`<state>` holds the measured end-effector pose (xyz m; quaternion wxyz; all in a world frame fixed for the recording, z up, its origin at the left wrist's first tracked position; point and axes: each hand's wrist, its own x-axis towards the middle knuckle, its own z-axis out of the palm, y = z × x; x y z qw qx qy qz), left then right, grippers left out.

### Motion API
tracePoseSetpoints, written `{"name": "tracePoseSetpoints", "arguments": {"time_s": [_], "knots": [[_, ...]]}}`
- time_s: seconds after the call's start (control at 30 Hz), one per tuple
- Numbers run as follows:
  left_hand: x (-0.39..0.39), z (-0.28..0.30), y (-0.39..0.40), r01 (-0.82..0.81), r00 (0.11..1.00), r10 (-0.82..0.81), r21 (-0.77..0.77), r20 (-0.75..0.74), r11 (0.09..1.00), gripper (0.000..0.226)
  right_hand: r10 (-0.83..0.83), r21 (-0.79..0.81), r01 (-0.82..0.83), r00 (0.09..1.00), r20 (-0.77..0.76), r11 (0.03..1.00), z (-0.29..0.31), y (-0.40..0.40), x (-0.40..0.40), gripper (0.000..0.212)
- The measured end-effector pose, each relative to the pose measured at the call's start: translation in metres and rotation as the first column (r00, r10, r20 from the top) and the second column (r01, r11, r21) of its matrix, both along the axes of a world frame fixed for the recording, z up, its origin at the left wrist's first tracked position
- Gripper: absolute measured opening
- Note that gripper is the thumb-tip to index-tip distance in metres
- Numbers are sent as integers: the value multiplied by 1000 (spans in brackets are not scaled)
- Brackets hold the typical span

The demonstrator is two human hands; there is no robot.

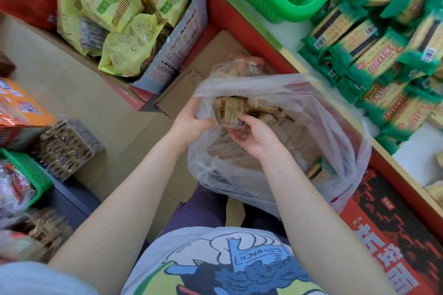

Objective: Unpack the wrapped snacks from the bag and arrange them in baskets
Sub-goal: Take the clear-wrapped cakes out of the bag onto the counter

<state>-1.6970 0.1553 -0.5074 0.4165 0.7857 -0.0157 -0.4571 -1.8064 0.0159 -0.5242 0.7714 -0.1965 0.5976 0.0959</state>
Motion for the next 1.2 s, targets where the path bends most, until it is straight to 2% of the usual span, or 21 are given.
{"name": "tracePoseSetpoints", "arguments": {"time_s": [0.07, 0.13, 0.2, 0.27, 0.3, 0.33, 0.4, 0.43, 0.5, 0.57, 0.63, 0.67, 0.77, 0.83, 0.87, 0.97, 1.07, 1.13, 1.2], "knots": [[-4, 5, -2, 7, 982, -35, 149, 185, 989, 74, 130, -105, -135, 990, -61, 985, -3, 3, -15, 14], [-6, 8, 1, -21, 927, -62, 217, 370, 976, 66, 258, -222, -284, 956, -137, 933, -4, 8, -31, 21], [-11, 14, 3, 7, 798, -118, 186, 590, 982, 51, 317, -297, -352, 935, -162, 887, -1, 10, -46, 26], [-21, 22, -1, 101, 646, -163, 128, 746, 987, 27, 310, -337, -335, 942, -129, 880, 11, 8, -60, 25], [-28, 28, -6, 163, 640, -178, 94, 748, 982, 18, 295, -356, -311, 950, -99, 881, 19, 4, -68, 25], [-36, 37, -12, 216, 701, -199, 62, 685, 974, 14, 293, -376, -296, 954, -67, 878, 27, -1, -76, 24], [-52, 50, -28, 274, 880, -270, 47, 391, 960, 25, 296, -422, -257, 955, 29, 870, 47, -13, -93, 20], [-59, 56, -37, 284, 935, -282, 19, 213, 959, 35, 275, -435, -210, 957, 92, 876, 58, -20, -103, 17], [-75, 69, -57, 271, 960, -276, -89, -44, 958, 45, 190, -441, -85, 962, 199, 893, 79, -35, -124, 17], [-95, 85, -79, 253, 954, -278, -198, -110, 947, 40, 79, -437, 44, 963, 259, 898, 100, -51, -146, 19], [-120, 100, -105, 200, 962, -241, -268, -131, 942, 34, 14, -506, 117, 969, 247, 855, 116, -65, -174, 21], [-134, 107, -118, 186, 966, -227, -278, -126, 942, 33, 45, -605, 72, 983, 177, 793, 121, -72, -190, 23], [-183, 122, -164, 260, 964, -266, -220, -1, 940, 27, 197, -835, -227, 970, -145, 502, 141, -86, -251, 38], [-222, 130, -196, 345, 938, -344, -192, 39, 919, 26, 227, -888, -321, 940, -255, 331, 153, -90, -289, 53], [-245, 134, -211, 383, 922, -386, -195, 25, 903, 26, 220, -900, -328, 937, -271, 286, 159, -93, -306, 57], [-312, 141, -250, 489, 861, -508, -249, -11, 836, 23, 127, -916, -320, 946, -297, 242, 160, -108, -360, 51], [-361, 133, -277, 537, 834, -551, -286, 37, 794, 20, -4, -914, -315, 945, -327, 256, 160, -136, -412, 43], [-379, 112, -293, 635, 771, -602, -172, 209, 753, 35, -81, -898, -379, 911, -405, 225, 160, -161, -442, 39], [-390, 89, -305, 710, 669, -657, -34, 348, 704, 59, -135, -864, -485, 855, -501, 135, 155, -190, -464, 35]]}}
